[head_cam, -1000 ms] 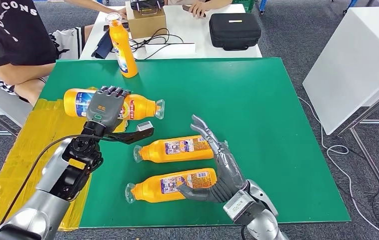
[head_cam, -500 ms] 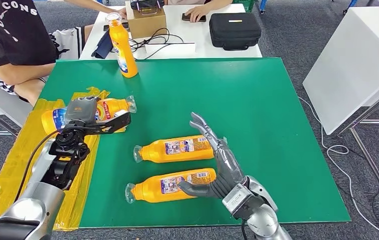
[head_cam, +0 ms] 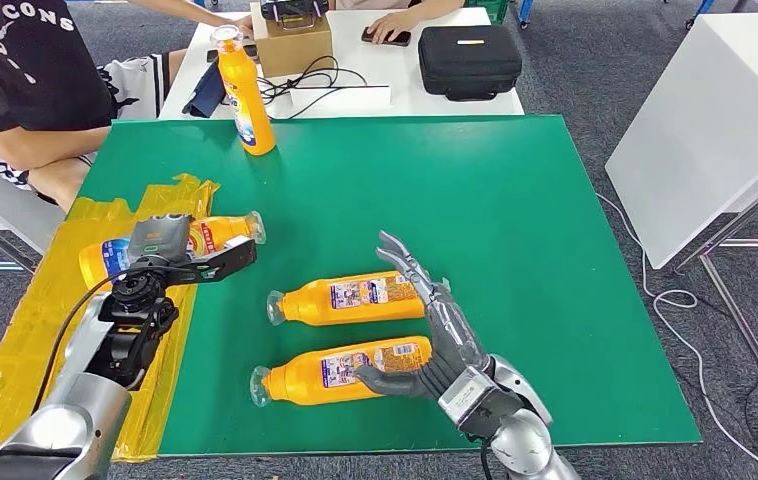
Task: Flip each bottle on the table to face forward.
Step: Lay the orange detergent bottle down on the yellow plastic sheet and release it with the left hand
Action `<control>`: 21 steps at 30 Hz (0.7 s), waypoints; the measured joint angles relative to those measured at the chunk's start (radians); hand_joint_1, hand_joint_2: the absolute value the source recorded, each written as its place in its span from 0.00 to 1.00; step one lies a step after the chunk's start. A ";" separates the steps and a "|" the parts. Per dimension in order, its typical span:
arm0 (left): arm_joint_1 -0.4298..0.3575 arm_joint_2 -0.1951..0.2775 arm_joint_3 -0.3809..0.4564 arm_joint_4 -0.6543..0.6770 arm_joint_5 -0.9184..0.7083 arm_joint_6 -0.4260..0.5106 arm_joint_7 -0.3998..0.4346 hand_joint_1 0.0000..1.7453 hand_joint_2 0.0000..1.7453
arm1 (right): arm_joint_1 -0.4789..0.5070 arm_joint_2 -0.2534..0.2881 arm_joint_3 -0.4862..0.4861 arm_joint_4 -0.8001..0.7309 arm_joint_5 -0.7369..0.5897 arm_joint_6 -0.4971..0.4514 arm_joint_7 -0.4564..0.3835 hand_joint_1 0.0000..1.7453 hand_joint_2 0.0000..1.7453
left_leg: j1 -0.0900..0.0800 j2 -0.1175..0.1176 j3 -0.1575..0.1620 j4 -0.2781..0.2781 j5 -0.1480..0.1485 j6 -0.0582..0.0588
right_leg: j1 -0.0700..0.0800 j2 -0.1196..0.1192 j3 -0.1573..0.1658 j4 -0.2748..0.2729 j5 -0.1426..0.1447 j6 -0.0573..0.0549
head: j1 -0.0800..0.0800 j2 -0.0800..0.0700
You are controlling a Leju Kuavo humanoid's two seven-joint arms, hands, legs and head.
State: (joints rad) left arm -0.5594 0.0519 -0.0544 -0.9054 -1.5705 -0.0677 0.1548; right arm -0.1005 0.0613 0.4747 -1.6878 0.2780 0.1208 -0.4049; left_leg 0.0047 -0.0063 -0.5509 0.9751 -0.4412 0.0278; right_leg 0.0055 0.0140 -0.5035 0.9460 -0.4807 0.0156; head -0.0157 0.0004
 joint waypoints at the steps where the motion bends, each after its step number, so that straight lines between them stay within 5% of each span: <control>1: 0.004 -0.003 0.000 0.003 0.000 -0.002 -0.012 1.00 1.00 | 0.002 0.002 -0.001 0.000 0.004 -0.002 0.000 0.00 1.00 | 0.000 0.000 0.000 0.000 0.000 0.000 | 0.000 0.000 0.000 0.000 0.000 0.000 | 0.000 0.000; 12: -0.019 -0.049 -0.004 0.080 0.001 -0.016 -0.053 0.95 1.00 | 0.008 0.020 -0.033 -0.002 0.019 -0.011 0.017 0.00 1.00 | 0.000 0.000 0.000 0.000 0.000 0.000 | 0.000 0.000 0.000 0.000 0.000 0.000 | 0.000 0.000; 14: -0.022 -0.051 -0.004 0.089 0.001 -0.016 -0.053 0.71 1.00 | 0.008 0.021 -0.036 -0.002 0.019 -0.011 0.018 0.00 1.00 | 0.000 0.000 0.000 0.000 0.000 0.000 | 0.000 0.000 0.000 0.000 0.000 0.000 | 0.000 0.000; 17: -0.033 -0.056 -0.006 0.107 0.001 -0.016 -0.053 0.12 1.00 | 0.008 0.024 -0.042 -0.003 0.025 -0.012 0.027 0.00 1.00 | 0.000 0.000 0.000 0.000 0.000 0.000 | 0.000 0.000 0.000 0.000 0.000 0.000 | 0.000 0.000; 18: -0.040 -0.060 -0.008 0.118 0.001 -0.016 -0.053 0.03 1.00 | 0.008 0.026 -0.044 -0.004 0.029 -0.012 0.031 0.00 1.00 | 0.000 0.000 0.000 0.000 0.000 0.000 | 0.000 0.000 0.000 0.000 0.000 0.000 | 0.000 0.000; 21: -0.068 -0.070 -0.018 0.163 0.001 -0.016 -0.056 0.00 1.00 | 0.007 0.031 -0.049 -0.008 0.039 -0.013 0.041 0.00 1.00 | 0.000 0.000 0.000 0.000 0.000 0.000 | 0.000 0.000 0.000 0.000 0.000 0.000 | 0.000 0.000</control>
State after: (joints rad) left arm -0.6273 -0.0184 -0.0726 -0.7423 -1.5699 -0.0841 0.0993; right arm -0.0931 0.0924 0.4252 -1.6955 0.3166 0.1076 -0.3637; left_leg 0.0047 -0.0065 -0.5507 0.9753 -0.4412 0.0278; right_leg 0.0055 0.0139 -0.5037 0.9460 -0.4806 0.0156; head -0.0159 0.0004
